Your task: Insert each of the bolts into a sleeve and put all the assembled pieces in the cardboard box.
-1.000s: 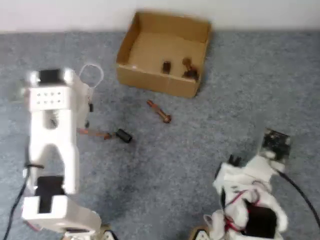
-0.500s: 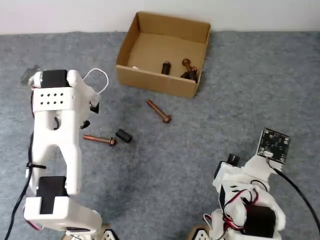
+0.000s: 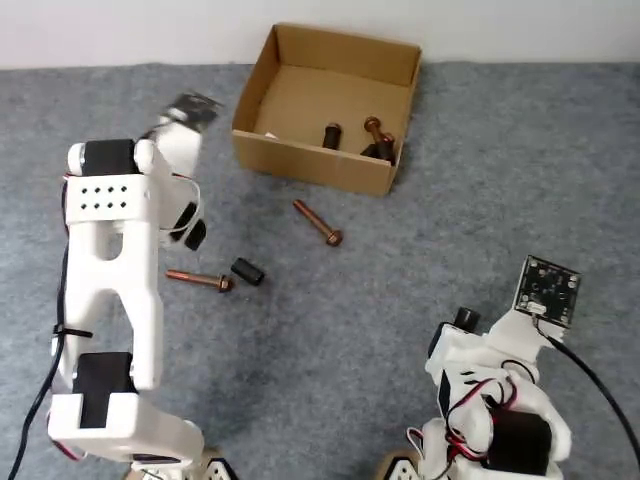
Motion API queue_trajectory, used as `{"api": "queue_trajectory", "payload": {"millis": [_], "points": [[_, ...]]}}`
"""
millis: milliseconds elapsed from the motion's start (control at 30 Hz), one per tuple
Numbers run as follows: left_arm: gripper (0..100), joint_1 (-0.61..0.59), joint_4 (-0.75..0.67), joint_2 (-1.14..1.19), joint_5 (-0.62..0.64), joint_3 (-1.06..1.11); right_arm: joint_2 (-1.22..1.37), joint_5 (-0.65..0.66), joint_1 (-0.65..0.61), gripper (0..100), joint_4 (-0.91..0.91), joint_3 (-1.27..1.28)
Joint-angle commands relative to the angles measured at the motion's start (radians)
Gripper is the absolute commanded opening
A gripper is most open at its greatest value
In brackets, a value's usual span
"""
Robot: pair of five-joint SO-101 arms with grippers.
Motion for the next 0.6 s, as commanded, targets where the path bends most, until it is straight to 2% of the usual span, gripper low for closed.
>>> {"api": "queue_trajectory", "payload": {"millis": [0,100,233,400,567], "points": [[14,0.006,-0.057,-0.025,-0.324,0.007,0.001,0.020,-0.001,0.9,-0.027,-0.006],[14,-0.002,-0.115,0.035,-0.428,0.007,0.001,0.020,0.001,0.9,-0.027,-0.006],[14,-0.008,-0.112,0.138,-0.588,0.004,0.001,0.020,0.044,0.9,-0.027,-0.005],[17,-0.002,-0.049,0.198,-0.701,0.002,0.001,0.038,0.076,0.8,-0.027,-0.005],[23,0.003,-0.058,0.203,-0.715,0.002,0.001,0.038,0.082,0.8,-0.027,-0.005]]}}
